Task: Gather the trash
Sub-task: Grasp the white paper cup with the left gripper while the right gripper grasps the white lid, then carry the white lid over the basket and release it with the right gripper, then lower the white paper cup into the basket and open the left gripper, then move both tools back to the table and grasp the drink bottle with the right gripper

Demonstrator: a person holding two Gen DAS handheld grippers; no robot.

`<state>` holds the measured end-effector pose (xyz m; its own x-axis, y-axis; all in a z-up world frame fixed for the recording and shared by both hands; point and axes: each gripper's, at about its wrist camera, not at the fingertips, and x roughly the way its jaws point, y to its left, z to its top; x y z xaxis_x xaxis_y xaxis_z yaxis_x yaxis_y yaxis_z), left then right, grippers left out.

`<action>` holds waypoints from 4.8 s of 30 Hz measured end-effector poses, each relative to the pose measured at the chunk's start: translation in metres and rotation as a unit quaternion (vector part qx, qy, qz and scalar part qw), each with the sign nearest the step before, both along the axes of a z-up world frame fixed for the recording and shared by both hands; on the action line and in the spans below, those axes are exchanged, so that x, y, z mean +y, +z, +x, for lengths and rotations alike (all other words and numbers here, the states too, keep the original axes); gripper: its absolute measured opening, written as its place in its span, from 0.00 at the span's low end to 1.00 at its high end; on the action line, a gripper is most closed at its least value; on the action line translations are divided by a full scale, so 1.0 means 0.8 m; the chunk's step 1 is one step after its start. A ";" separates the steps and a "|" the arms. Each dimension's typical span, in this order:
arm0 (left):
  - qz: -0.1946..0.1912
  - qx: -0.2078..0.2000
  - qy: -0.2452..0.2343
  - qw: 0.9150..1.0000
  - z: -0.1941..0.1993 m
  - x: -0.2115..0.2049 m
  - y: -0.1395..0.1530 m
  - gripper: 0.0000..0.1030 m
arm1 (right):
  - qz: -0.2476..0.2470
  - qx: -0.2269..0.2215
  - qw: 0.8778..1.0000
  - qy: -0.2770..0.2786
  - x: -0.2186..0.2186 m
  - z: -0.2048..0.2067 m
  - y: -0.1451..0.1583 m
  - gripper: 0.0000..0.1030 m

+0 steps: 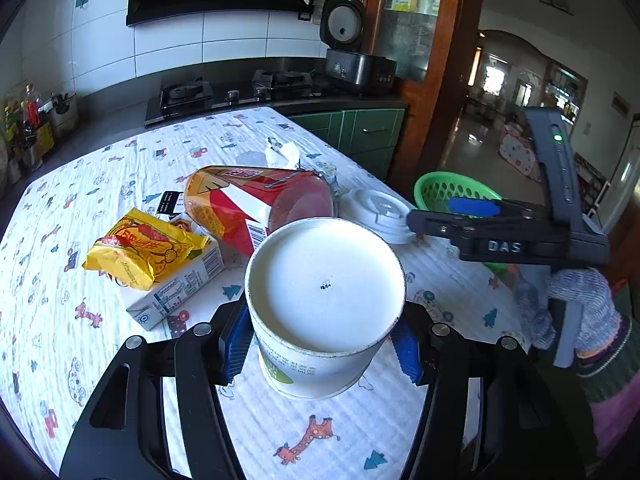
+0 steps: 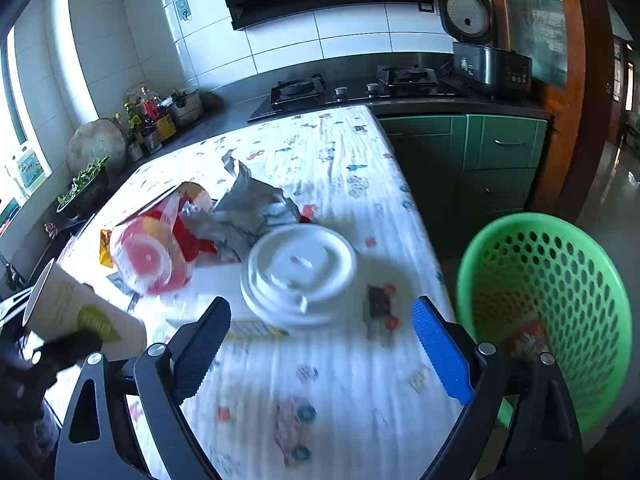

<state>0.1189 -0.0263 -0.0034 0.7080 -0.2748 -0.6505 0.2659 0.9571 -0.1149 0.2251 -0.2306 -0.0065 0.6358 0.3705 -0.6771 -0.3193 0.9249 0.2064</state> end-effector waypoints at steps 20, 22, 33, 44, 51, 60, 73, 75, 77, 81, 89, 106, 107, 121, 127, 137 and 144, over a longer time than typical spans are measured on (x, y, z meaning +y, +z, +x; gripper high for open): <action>-0.001 0.008 0.002 1.000 0.012 0.014 -0.005 0.57 | 0.017 0.031 0.999 -0.005 0.031 0.064 -0.032 0.86; 0.000 0.008 0.003 1.000 0.013 0.014 -0.006 0.57 | 0.021 0.032 0.999 -0.002 0.030 0.064 -0.032 0.83; 0.001 0.007 0.003 1.000 0.014 0.012 -0.006 0.57 | 0.031 0.021 0.999 -0.005 0.027 0.054 -0.027 0.74; 0.002 0.000 -0.015 1.000 0.014 -0.012 0.002 0.57 | 0.012 -0.014 1.000 -0.025 -0.003 0.024 -0.005 0.74; 0.008 -0.004 -0.037 0.999 0.027 -0.047 0.008 0.57 | 0.006 -0.014 0.997 -0.073 -0.067 0.010 -0.007 0.74; 0.014 -0.005 -0.068 0.998 0.050 -0.104 0.014 0.57 | -0.020 0.006 0.990 -0.139 -0.153 -0.002 -0.028 0.74; 0.029 -0.013 -0.091 0.995 0.088 -0.177 0.027 0.57 | -0.036 0.044 0.979 -0.195 -0.242 0.008 -0.068 0.74; 0.032 -0.015 -0.092 0.995 0.096 -0.186 0.029 0.57 | -0.038 0.049 0.978 -0.201 -0.250 0.011 -0.075 0.74; 0.031 -0.016 -0.095 0.995 0.102 -0.195 0.031 0.57 | -0.037 0.054 0.977 -0.203 -0.257 0.013 -0.080 0.75; 0.036 -0.018 -0.103 0.994 0.115 -0.216 0.033 0.57 | -0.028 0.052 0.976 -0.210 -0.270 0.013 -0.082 0.79; 0.047 -0.009 -0.123 0.991 0.142 -0.264 0.021 0.57 | -0.026 0.036 0.975 -0.216 -0.282 -0.011 -0.066 0.80; 0.057 0.043 -0.151 0.986 0.192 -0.353 -0.029 0.60 | -0.013 0.009 0.974 -0.225 -0.294 -0.068 -0.051 0.82; 0.058 0.045 -0.152 0.986 0.193 -0.355 -0.031 0.60 | -0.012 0.010 0.974 -0.227 -0.295 -0.070 -0.052 0.82; 0.060 0.033 -0.154 0.986 0.169 -0.338 -0.021 0.69 | -0.010 0.009 0.975 -0.223 -0.282 -0.081 -0.045 0.82; 0.058 0.021 -0.141 0.988 0.149 -0.303 -0.004 0.69 | -0.008 -0.005 0.979 -0.204 -0.257 -0.087 -0.028 0.82; 0.061 0.005 -0.101 0.993 0.115 -0.223 0.023 0.69 | -0.010 -0.028 0.988 -0.149 -0.186 -0.083 0.008 0.82; 0.070 0.000 -0.051 0.996 0.096 -0.140 0.037 0.69 | -0.015 -0.035 0.994 -0.103 -0.130 -0.071 0.025 0.82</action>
<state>0.1958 -0.1387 0.0265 0.6811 -0.2515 -0.6876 0.3628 0.9317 0.0185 0.1686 -0.3343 0.0131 0.7415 0.2082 -0.6379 -0.1355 0.9775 0.1615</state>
